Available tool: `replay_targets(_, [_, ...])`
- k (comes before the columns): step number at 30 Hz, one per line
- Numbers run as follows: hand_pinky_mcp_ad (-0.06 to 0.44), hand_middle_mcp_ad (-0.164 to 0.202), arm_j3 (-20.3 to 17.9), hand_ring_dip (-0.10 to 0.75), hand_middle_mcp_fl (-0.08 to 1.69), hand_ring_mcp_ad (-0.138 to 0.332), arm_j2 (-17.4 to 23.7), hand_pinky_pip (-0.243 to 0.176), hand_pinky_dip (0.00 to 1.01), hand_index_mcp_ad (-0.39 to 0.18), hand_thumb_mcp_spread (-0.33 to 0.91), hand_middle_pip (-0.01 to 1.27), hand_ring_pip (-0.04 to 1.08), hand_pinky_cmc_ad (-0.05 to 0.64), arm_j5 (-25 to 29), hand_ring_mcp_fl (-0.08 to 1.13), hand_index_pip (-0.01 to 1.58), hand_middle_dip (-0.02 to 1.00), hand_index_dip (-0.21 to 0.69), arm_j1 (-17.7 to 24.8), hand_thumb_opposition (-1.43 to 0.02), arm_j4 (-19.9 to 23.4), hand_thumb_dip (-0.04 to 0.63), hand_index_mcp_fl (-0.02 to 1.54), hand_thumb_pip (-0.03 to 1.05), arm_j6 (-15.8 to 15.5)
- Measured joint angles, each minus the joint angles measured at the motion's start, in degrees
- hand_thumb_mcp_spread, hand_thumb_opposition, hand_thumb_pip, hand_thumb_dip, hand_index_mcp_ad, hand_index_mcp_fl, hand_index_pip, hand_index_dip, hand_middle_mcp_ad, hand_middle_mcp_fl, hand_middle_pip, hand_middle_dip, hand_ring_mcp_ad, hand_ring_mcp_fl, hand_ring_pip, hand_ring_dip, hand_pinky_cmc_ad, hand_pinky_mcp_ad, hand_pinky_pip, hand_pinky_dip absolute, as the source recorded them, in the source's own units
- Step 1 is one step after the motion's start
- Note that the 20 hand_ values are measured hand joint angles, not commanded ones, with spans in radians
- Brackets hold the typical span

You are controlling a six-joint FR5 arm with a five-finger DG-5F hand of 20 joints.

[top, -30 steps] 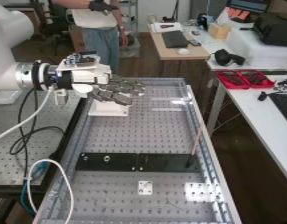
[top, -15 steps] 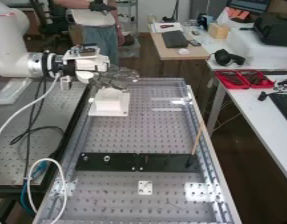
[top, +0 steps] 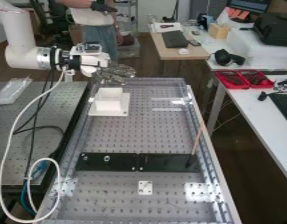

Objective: Grab the bearing and place it in the white container

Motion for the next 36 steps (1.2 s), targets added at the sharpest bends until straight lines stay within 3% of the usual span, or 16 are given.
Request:
replay_targets(12, [0.278,0.031,3.2,0.051,0.00,0.136,-3.0,-0.091,0.18,-0.101,0.44,0.14,0.09,0.363,-3.3,0.00,1.49,0.15,0.141,-3.6,-0.99,-4.5,0.300,0.35,0.53,0.1])
replay_targets(22, [0.278,0.031,4.3,0.051,0.01,0.136,-5.4,-0.091,0.18,-0.101,0.45,0.14,0.09,0.363,-3.9,0.00,1.49,0.16,0.148,-4.1,-0.99,-6.1,0.300,0.31,0.53,0.8])
replay_targets(24, [0.278,0.028,5.5,0.051,0.00,0.136,-6.4,-0.091,0.18,-0.126,0.45,0.14,0.09,0.363,-4.0,0.00,1.40,0.15,0.169,-4.4,-0.95,-8.4,0.298,0.22,0.57,1.3])
replay_targets(25, [0.278,0.028,5.7,0.051,0.01,0.136,-6.6,-0.091,0.18,-0.143,0.45,0.14,0.09,0.363,-4.1,0.00,1.35,0.15,0.169,-4.5,-0.94,-8.7,0.298,0.27,0.58,1.5])
replay_targets(28, [0.278,0.031,6.2,0.051,0.00,0.136,-7.1,-0.091,0.18,-0.138,0.43,0.14,0.09,0.363,-4.1,0.00,1.23,0.15,0.173,-4.9,-0.91,-9.7,0.302,0.14,0.58,2.0])
replay_targets(32, [0.278,0.031,7.0,0.051,0.00,0.136,-7.2,-0.091,0.18,-0.154,0.40,0.14,0.09,0.363,-4.0,0.00,1.18,0.16,0.176,-5.3,-0.90,-10.6,0.302,0.13,0.62,2.3])
replay_targets(35, [0.278,0.031,7.4,0.051,0.00,0.136,-6.9,-0.091,0.18,-0.140,0.40,0.13,0.08,0.367,-3.8,0.00,0.97,0.15,0.148,-5.6,-0.89,-11.1,0.302,-0.01,0.64,1.9])
replay_targets(36, [0.278,0.031,7.6,0.051,0.00,0.136,-6.5,-0.091,0.18,-0.140,0.40,0.13,0.08,0.363,-3.8,0.00,0.98,0.15,0.155,-5.8,-0.89,-11.2,0.302,-0.01,0.64,1.7])
